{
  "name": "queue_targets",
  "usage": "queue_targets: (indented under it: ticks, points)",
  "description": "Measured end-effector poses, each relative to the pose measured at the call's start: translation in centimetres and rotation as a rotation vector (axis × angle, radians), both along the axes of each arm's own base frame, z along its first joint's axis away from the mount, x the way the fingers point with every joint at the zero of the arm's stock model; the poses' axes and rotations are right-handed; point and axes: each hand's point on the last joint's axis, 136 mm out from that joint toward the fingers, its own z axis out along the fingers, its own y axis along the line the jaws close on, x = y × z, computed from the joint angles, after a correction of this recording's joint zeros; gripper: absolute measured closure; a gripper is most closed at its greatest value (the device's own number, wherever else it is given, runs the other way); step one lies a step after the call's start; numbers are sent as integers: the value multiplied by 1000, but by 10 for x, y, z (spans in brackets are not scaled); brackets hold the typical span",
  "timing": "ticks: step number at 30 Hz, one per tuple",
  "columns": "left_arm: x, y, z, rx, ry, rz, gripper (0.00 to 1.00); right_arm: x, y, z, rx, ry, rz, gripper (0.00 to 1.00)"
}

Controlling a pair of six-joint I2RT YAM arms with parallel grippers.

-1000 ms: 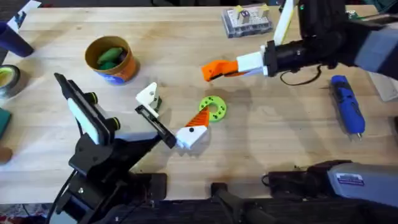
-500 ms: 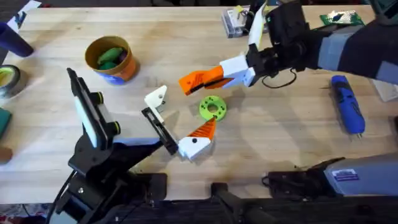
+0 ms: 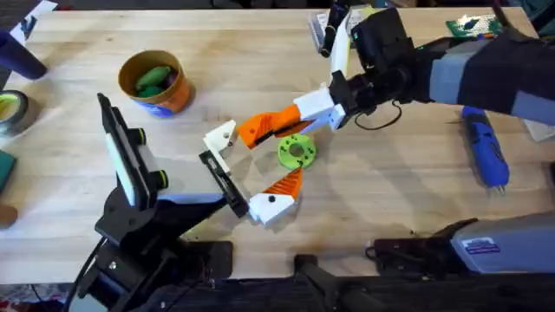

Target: Pick up the gripper from the table and insert it into the empty holder that is missing its gripper. Then pick up a screw, insert it into the mounting hole, and use the screwdriver to tighten it. Finally, clean up the table by picking up the vegetable and placing it into the bucket.

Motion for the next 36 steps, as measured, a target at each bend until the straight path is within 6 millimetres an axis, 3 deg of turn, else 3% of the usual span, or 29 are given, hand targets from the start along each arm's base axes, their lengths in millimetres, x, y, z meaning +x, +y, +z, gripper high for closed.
queue_targets:
  ticks: [12, 19, 36]
  points:
    - [0, 0, 0, 0, 0, -2, 10, 0, 0, 0, 2, 6, 3, 992]
    - [1, 1, 0, 0, 0, 9, 10, -3, 10, -14, 23, 51, 50, 992]
    - [4, 3, 0, 1, -2, 29, 10, -1, 20, -3, 89, 69, 100, 992]
